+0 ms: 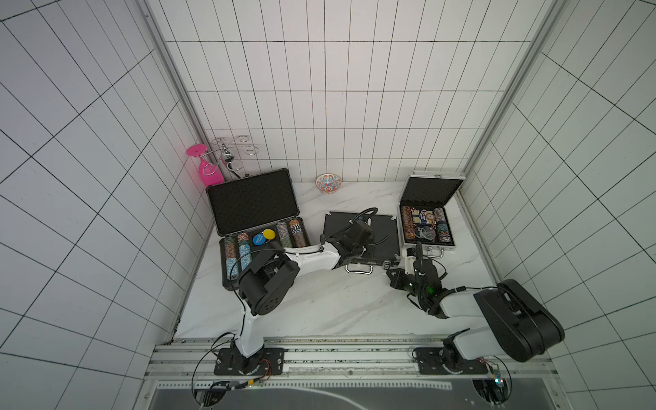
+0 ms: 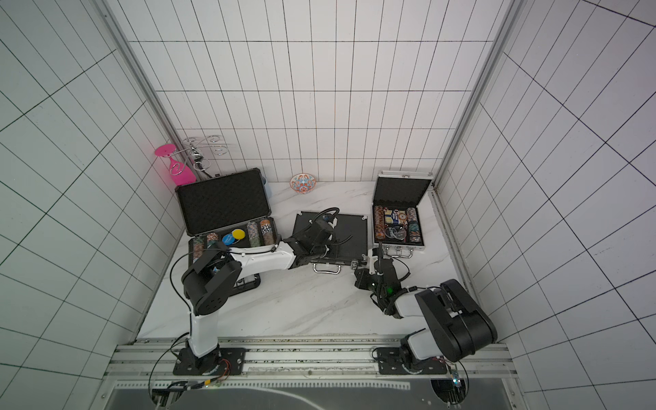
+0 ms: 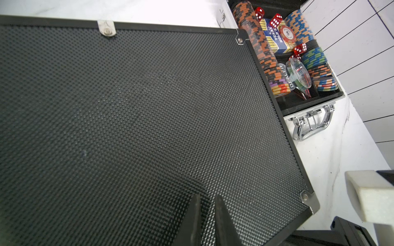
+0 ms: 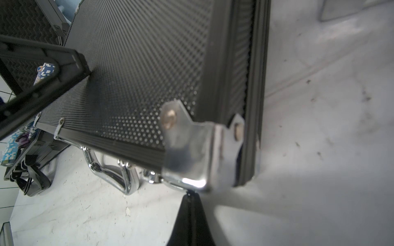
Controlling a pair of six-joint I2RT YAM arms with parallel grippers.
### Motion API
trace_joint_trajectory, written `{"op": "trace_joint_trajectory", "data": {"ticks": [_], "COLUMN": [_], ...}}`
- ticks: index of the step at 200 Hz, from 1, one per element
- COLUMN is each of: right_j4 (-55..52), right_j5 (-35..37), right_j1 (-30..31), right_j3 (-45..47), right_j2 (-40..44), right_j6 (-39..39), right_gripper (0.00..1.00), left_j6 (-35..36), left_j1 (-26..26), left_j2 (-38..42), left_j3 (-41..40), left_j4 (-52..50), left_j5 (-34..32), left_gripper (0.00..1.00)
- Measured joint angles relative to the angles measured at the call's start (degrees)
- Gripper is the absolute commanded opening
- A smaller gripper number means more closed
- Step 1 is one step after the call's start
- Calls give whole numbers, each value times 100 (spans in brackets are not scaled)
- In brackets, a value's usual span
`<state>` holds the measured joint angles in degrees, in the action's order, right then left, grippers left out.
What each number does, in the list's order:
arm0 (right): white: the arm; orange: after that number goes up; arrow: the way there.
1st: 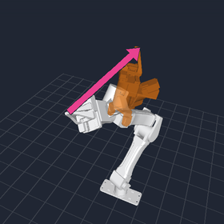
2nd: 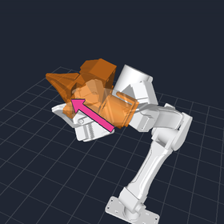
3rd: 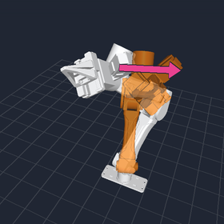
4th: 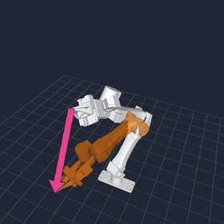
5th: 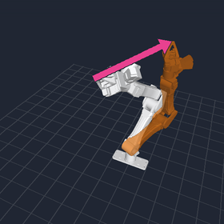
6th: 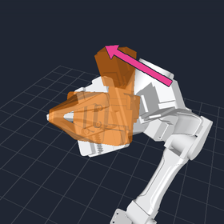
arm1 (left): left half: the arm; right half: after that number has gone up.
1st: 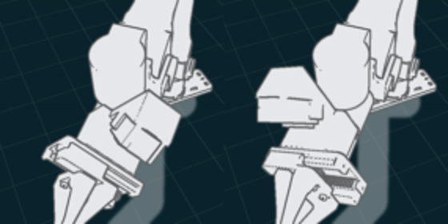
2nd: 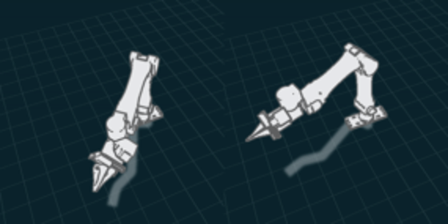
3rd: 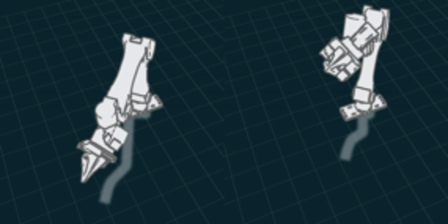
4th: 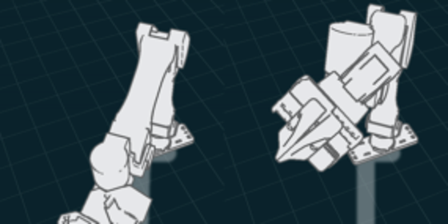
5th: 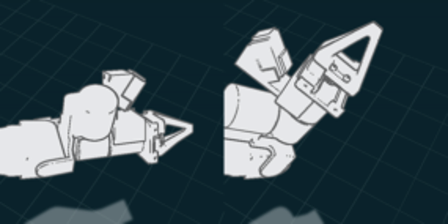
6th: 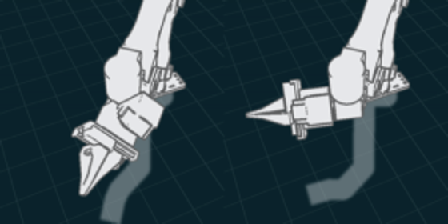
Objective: Close the poker set cases
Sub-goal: Fasten the fastener on the poker set case.
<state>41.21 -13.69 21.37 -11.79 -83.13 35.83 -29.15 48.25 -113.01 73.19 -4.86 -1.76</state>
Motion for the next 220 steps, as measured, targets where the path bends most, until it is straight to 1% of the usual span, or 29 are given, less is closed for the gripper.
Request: {"op": "trace_joint_trajectory", "data": {"ticks": [37, 67, 93, 132, 158, 185, 220], "right_j4": [195, 186, 87, 61, 63, 94, 334], "right_j5": [61, 66, 70, -83, -136, -151, -210], "right_j1": [0, 0, -2, 0, 17, 42, 42], "right_j3": [-17, -17, -15, -15, -17, -17, -17], "right_j2": [-138, -103, 39, 479, 658, 479, -68], "right_j6": [144, 144, 96, -4, -31, -35, -24], "right_gripper": [1, 3, 5, 7, 7, 7, 6], "left_j6": [-2, -63, -103, -96, -85, -85, -81], "left_j1": [-9, -85, -127, -72, -50, -39, -4], "left_j2": [9, 142, 282, 267, 162, 4, -107], "left_j3": [-144, -474, -588, -175, 170, 450, 566], "left_j4": [234, 568, 516, -212, -697, -901, -855], "left_j5": [-72, -22, 76, 66, 48, 50, 90], "left_gripper": [14, 13, 14, 15, 15, 15, 15]}}
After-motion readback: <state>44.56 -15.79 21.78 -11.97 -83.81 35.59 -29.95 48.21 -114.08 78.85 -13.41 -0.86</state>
